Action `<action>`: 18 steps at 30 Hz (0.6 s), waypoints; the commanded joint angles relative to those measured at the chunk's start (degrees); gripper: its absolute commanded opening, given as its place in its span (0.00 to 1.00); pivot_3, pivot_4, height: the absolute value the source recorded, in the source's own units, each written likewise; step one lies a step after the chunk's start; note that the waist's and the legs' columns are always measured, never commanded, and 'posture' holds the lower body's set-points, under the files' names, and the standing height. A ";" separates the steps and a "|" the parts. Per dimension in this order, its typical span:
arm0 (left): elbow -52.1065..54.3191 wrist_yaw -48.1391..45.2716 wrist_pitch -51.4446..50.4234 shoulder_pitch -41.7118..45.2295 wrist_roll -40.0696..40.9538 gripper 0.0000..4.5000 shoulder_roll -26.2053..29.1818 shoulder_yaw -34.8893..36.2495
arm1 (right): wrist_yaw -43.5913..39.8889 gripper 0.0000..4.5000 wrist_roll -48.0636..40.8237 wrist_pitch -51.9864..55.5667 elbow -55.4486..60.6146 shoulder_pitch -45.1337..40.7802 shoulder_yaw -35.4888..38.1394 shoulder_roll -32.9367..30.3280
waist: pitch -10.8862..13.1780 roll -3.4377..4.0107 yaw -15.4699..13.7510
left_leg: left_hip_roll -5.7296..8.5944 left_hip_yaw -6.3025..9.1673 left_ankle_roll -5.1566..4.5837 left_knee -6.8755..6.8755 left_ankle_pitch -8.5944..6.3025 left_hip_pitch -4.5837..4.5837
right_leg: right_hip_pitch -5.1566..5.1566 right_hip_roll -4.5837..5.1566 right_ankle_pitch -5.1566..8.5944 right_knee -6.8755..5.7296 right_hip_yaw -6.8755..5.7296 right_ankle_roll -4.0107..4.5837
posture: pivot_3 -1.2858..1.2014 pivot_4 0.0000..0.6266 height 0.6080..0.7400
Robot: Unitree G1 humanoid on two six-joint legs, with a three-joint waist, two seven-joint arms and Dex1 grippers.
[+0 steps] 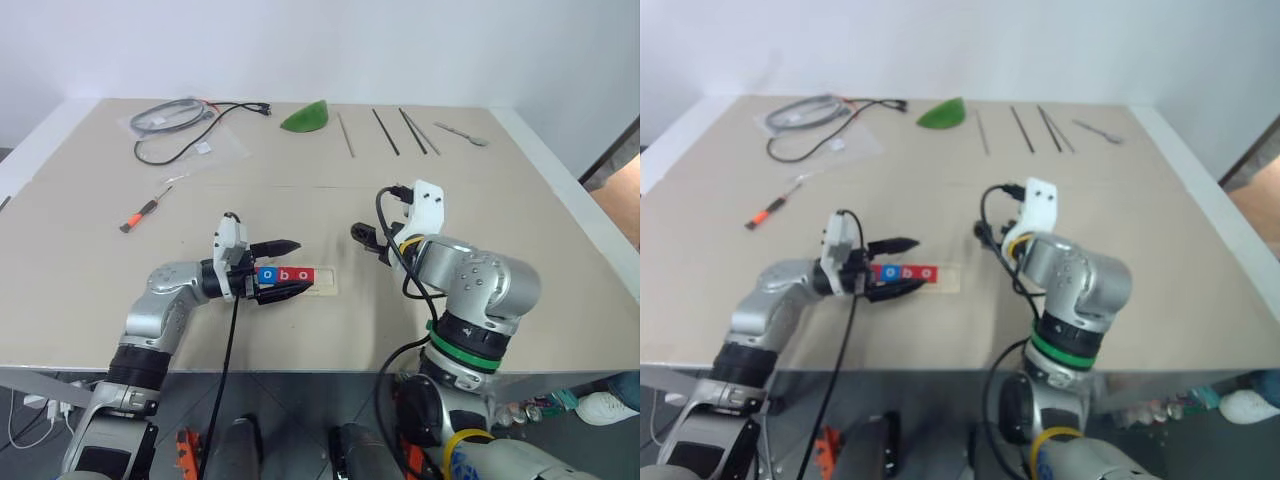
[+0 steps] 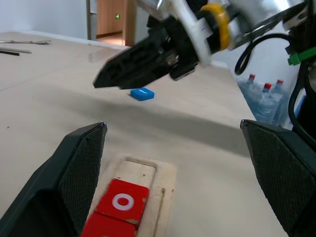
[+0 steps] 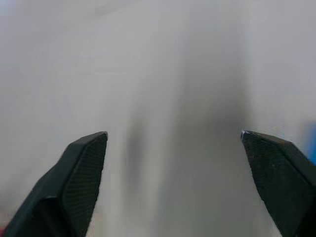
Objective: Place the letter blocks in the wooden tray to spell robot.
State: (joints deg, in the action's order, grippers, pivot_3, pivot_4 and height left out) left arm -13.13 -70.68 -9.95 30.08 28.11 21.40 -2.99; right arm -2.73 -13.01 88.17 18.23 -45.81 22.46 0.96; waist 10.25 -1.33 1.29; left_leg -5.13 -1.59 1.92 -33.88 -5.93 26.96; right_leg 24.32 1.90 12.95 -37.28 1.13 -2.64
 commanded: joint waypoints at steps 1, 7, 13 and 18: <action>-1.16 -0.98 2.03 1.75 -0.34 1.00 -0.29 0.67 | -6.71 0.98 -2.35 -3.82 6.17 2.16 -3.33 -13.12 | 0.00 0.00 -0.36 | 0.03 -0.04 0.00 0.00 0.00 0.08 | -0.02 0.07 0.02 0.00 -0.01 0.04 | 0.52 0.24 1.00; -1.77 -1.54 2.96 0.64 -0.20 1.00 -0.99 1.26 | -21.36 0.98 2.41 -32.50 4.25 17.51 -10.36 -39.41 | -0.02 -0.03 -0.07 | 0.47 -0.28 -0.18 0.00 -0.16 0.27 | -0.02 0.51 0.28 0.15 0.11 -0.25 | 0.52 0.24 1.00; -0.95 -1.24 2.72 -0.19 0.10 1.00 -0.68 1.89 | -34.25 0.98 1.43 -54.13 -5.93 26.74 -12.02 -45.73 | -0.01 -0.01 0.47 | 0.34 -0.10 -0.41 0.01 -0.33 0.08 | -0.04 0.15 0.43 0.05 0.16 -0.79 | 0.52 0.24 1.00; 0.79 -0.35 2.10 -1.09 0.73 1.00 0.03 2.88 | -40.65 0.98 -2.32 -59.88 -14.80 26.54 -11.30 -44.36 | 0.00 -0.01 0.43 | 0.34 0.05 -0.42 -0.24 -0.31 0.04 | -0.09 0.07 0.29 0.04 0.21 -0.47 | 0.52 0.24 1.00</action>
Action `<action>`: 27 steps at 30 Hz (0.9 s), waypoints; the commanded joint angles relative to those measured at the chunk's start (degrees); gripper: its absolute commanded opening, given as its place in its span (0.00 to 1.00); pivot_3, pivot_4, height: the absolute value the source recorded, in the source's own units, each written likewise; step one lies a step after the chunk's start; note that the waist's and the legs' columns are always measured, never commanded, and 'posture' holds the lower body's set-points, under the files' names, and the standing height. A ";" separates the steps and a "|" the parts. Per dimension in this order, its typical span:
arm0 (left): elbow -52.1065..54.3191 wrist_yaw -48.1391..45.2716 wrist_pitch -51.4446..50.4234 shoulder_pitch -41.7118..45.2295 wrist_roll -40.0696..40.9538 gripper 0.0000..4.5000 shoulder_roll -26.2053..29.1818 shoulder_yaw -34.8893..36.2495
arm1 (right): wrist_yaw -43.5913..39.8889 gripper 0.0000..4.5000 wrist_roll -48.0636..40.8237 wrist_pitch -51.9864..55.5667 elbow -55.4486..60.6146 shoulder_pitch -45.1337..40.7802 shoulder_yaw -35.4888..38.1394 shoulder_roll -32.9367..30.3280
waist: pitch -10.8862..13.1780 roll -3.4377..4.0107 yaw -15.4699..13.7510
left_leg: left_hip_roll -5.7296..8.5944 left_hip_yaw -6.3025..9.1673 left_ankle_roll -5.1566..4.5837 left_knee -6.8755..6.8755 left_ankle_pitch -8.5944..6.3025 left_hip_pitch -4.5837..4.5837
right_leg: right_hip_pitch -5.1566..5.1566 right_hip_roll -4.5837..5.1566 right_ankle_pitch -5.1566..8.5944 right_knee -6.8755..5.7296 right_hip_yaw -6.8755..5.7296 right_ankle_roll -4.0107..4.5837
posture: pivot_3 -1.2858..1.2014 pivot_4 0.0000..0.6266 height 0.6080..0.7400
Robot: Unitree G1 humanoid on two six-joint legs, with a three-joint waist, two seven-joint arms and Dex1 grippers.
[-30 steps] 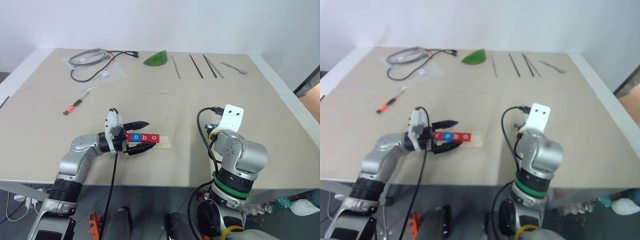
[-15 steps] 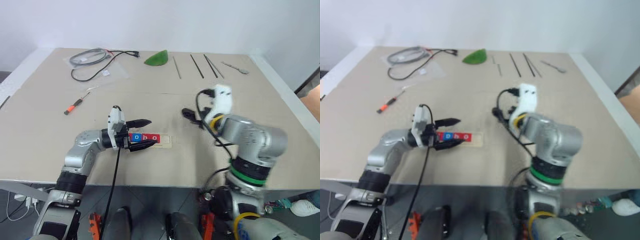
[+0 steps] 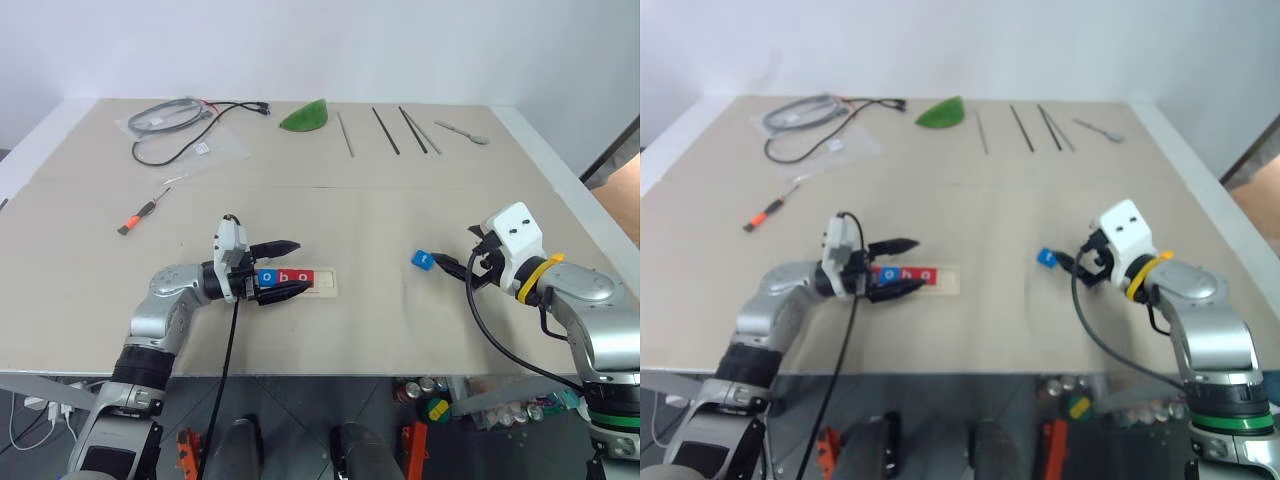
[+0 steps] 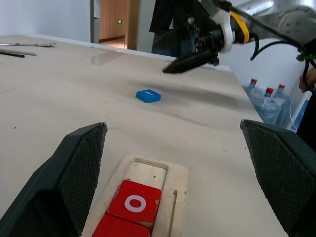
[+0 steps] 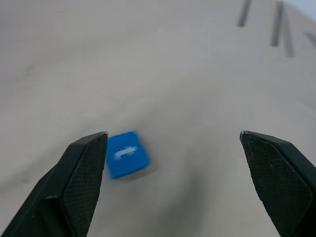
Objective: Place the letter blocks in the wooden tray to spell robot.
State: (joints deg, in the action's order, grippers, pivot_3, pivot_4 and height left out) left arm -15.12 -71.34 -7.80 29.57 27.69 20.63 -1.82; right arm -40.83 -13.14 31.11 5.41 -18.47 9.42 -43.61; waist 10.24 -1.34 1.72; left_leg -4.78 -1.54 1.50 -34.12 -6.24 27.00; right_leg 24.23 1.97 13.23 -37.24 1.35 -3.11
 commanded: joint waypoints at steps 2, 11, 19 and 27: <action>3.89 0.37 -0.57 -1.32 1.73 1.00 1.52 2.42 | -3.50 0.98 -2.91 -4.34 -4.55 -1.44 1.61 0.95 | 0.00 0.00 0.03 | 0.01 -0.01 0.00 -0.16 0.00 0.00 | -0.02 0.01 -0.09 0.00 0.08 0.01 | 0.52 0.24 1.00; 10.38 0.14 -4.35 -3.62 4.65 1.00 4.93 4.20 | -6.38 0.98 -2.05 -11.13 -20.56 -6.59 -1.19 4.09 | 0.00 0.00 -0.40 | 0.03 -0.04 0.03 -0.31 0.01 -0.04 | -0.04 0.03 -0.31 0.00 0.12 0.12 | 0.52 0.24 1.00; 13.48 1.13 -6.88 -4.20 5.87 1.00 6.62 4.47 | -8.43 0.98 -0.37 -15.42 -28.65 -10.10 -3.86 6.03 | 0.00 0.00 -0.42 | 0.04 -0.05 0.03 -0.29 0.02 -0.06 | -0.04 0.00 -0.27 0.01 0.20 0.02 | 0.52 0.24 1.00; 14.28 2.22 -6.20 -5.43 5.38 1.00 7.46 5.57 | -8.53 0.81 1.33 -18.91 -34.09 -12.19 -4.88 6.97 | 0.00 0.00 -0.42 | 0.02 -0.05 0.03 -0.29 0.02 -0.10 | -0.05 -0.05 -0.31 0.00 0.24 0.04 | 0.52 0.24 1.00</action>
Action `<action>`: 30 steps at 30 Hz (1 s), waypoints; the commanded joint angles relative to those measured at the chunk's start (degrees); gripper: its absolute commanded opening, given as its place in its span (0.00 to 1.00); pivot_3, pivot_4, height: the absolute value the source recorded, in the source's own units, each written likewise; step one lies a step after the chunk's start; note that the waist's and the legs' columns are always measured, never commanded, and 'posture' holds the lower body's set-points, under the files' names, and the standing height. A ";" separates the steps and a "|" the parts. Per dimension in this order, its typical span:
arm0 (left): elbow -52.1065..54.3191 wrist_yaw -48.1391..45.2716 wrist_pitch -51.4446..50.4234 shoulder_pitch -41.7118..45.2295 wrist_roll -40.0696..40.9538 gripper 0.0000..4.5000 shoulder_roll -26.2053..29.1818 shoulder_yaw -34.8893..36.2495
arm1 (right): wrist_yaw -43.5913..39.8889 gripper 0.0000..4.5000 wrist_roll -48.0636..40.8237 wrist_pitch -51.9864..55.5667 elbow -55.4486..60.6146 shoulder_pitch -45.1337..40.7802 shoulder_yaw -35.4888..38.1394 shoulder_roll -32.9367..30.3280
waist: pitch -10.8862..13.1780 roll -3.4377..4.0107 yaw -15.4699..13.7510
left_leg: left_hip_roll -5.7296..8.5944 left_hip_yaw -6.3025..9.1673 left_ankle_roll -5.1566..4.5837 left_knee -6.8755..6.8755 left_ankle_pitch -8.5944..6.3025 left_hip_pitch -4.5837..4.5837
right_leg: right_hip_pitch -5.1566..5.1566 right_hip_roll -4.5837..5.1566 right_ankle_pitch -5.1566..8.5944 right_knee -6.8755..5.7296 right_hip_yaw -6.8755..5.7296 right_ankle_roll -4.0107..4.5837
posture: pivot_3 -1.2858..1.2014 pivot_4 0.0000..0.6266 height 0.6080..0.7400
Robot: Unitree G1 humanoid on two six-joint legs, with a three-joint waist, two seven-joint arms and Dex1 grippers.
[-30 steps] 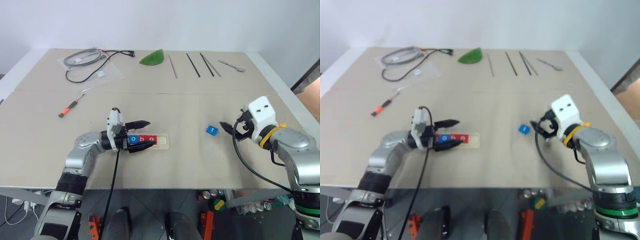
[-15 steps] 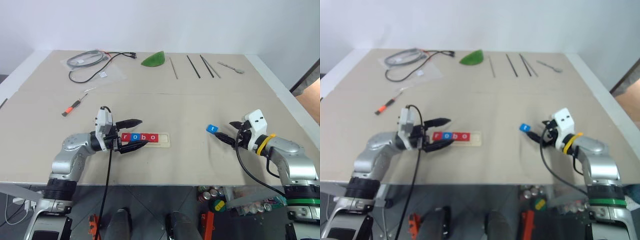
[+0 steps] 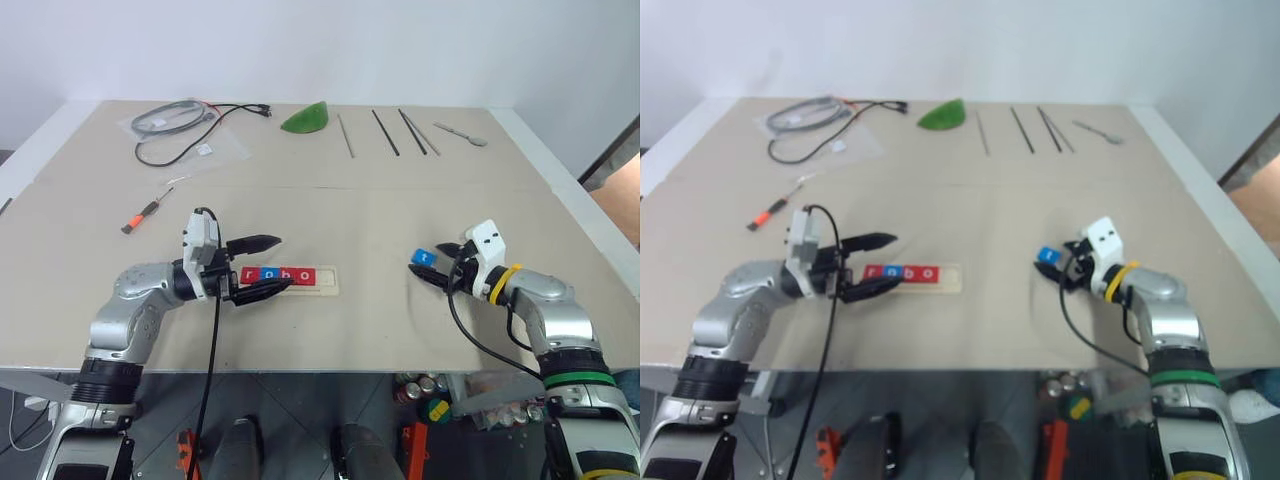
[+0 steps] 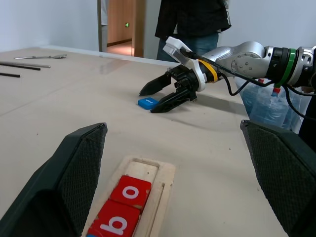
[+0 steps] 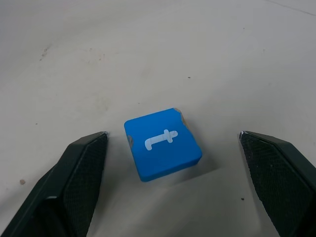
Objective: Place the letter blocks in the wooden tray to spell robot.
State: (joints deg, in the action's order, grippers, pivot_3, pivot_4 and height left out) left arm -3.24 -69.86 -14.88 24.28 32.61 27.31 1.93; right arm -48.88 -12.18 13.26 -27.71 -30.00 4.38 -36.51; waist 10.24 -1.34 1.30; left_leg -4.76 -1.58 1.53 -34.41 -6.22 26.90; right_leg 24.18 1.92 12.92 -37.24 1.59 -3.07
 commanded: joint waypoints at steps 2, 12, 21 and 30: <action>2.72 1.16 0.86 -0.41 0.59 1.00 1.17 2.25 | -0.90 0.65 0.11 -1.09 -0.92 -0.32 0.36 -0.10 | 0.00 0.00 0.00 | 0.00 0.00 0.00 -0.01 0.00 0.00 | -0.01 0.00 -0.03 0.00 0.01 0.00 | 0.52 0.24 1.00; 2.05 2.70 1.35 -1.63 0.26 1.00 3.76 4.84 | -1.28 0.27 -2.97 3.72 9.68 3.62 1.05 0.00 | 0.00 0.01 -0.08 | 0.00 -0.02 0.03 -0.01 0.02 -0.03 | -0.04 0.01 -0.03 0.00 0.03 -0.02 | 0.52 0.24 1.00; 9.17 1.93 -4.01 -8.18 3.73 1.00 8.46 7.14 | -9.74 0.27 -13.61 17.79 31.91 -3.83 -5.22 1.95 | 0.02 0.04 0.68 | -0.10 -0.02 0.04 0.07 0.01 -0.08 | 0.13 -0.08 -0.07 -0.10 0.09 0.06 | 0.52 0.24 1.00; 11.01 3.24 -2.73 -9.29 3.18 1.00 8.47 6.96 | -18.45 0.27 -4.18 8.06 19.97 -11.71 -18.10 3.92 | 0.01 0.03 -0.15 | -0.05 -0.28 0.23 0.05 -0.11 -0.10 | 0.14 0.21 -0.09 -0.05 0.04 0.25 | 0.52 0.24 1.00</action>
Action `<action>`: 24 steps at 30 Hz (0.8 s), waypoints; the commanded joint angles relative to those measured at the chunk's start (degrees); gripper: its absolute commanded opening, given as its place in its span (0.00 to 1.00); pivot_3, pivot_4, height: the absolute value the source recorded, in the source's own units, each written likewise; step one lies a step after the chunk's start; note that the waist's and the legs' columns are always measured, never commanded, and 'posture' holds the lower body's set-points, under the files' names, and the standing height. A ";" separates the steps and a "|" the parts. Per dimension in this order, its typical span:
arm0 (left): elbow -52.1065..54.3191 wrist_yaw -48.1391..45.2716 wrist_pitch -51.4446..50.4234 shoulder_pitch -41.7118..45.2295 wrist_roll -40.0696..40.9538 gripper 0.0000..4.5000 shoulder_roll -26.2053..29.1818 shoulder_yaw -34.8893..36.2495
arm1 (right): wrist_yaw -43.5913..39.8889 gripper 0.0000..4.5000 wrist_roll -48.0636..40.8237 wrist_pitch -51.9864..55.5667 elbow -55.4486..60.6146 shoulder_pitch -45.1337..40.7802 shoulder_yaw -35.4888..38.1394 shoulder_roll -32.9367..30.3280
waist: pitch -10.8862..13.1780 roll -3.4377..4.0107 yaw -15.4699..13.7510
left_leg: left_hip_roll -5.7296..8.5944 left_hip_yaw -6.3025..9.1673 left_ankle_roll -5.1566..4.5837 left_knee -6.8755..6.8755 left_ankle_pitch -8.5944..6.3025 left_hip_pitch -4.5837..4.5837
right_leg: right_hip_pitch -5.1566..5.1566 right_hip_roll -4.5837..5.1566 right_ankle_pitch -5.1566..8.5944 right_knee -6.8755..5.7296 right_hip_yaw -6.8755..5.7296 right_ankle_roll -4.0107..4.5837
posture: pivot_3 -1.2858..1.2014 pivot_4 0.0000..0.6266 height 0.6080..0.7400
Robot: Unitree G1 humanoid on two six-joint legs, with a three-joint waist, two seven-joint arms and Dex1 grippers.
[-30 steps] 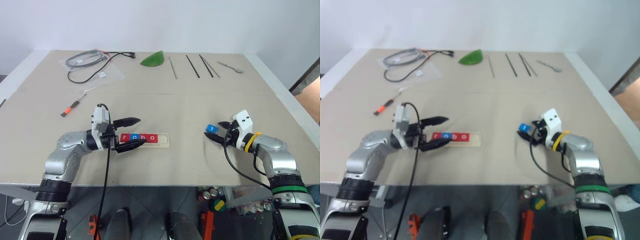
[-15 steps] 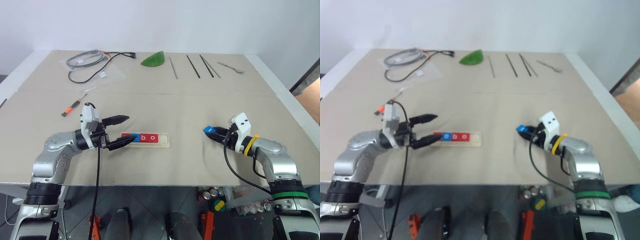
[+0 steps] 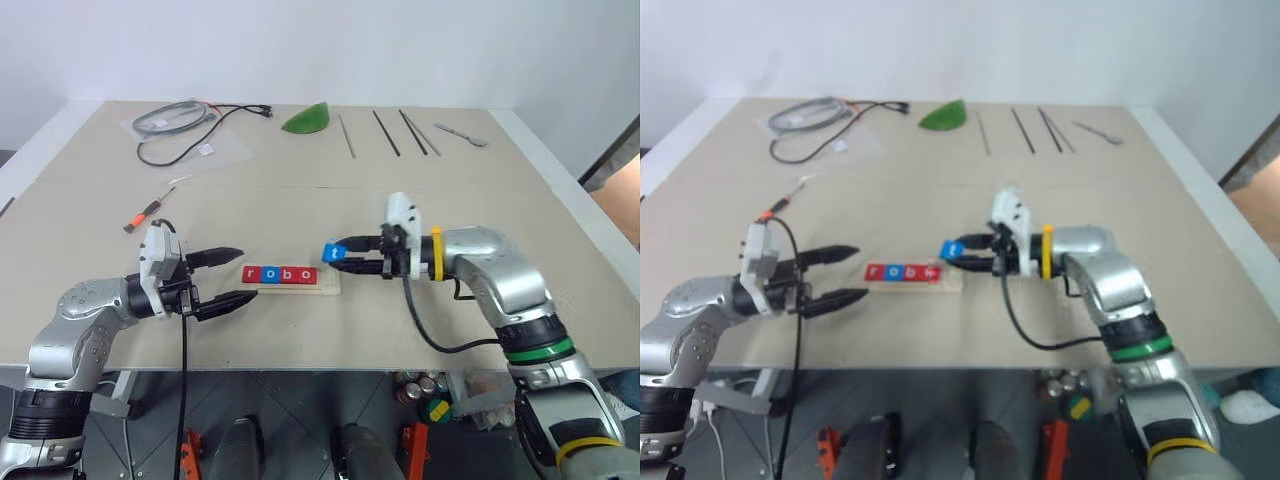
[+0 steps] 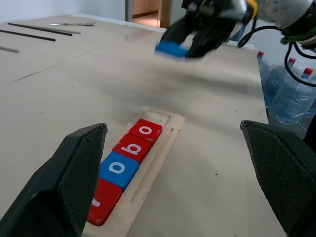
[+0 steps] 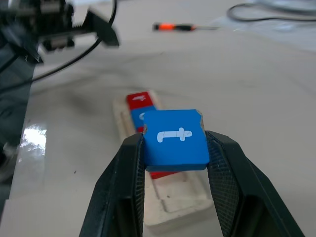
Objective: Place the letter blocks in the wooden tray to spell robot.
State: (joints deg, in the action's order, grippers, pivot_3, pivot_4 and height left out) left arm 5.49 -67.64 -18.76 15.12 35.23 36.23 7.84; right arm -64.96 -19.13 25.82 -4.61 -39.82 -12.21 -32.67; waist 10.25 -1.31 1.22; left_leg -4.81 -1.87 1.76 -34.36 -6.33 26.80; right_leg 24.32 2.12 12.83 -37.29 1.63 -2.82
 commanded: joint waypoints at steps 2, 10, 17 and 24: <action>2.66 1.56 1.40 -0.34 0.58 1.00 -0.75 1.09 | -3.55 0.27 4.18 -6.50 -5.92 -3.22 -2.79 0.92 | 0.00 0.00 -0.06 | -0.01 -0.08 -0.02 0.00 0.02 0.01 | 0.01 0.02 0.03 0.00 0.00 -0.04 | 0.52 0.24 1.00; 4.64 3.46 1.33 -1.71 0.80 1.00 -1.61 1.21 | -7.30 0.27 8.19 -11.80 -15.25 -7.36 -4.58 3.50 | 0.00 0.00 0.00 | -0.16 -0.08 -0.09 0.05 0.06 0.01 | 0.05 -0.19 0.06 -0.01 0.01 -0.08 | 0.52 0.24 1.00; 5.88 4.22 1.03 -2.98 1.37 1.00 -1.22 1.76 | -8.44 0.27 11.66 -15.57 -20.63 -7.94 -6.36 5.78 | 0.00 0.00 0.01 | -0.16 -0.09 -0.08 0.05 0.05 0.01 | 0.04 -0.18 0.08 -0.01 0.02 -0.10 | 0.52 0.24 1.00; 5.17 4.05 1.31 -3.12 1.26 1.00 -1.12 2.11 | -8.26 0.27 13.88 -17.99 -24.66 -9.56 -6.15 7.57 | 0.00 0.00 0.05 | -0.17 -0.08 -0.03 0.04 0.05 -0.01 | 0.05 -0.19 0.02 -0.01 0.02 -0.03 | 0.52 0.24 1.00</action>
State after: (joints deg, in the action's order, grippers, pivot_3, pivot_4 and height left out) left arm 9.25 -63.63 -18.36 11.94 35.56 34.61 8.57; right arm -72.85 -5.60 8.88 -28.93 -47.92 -18.81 -25.39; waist 10.26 -1.31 1.27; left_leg -4.98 -1.95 1.73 -34.32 -6.28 26.78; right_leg 24.37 1.94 12.86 -37.30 1.65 -2.85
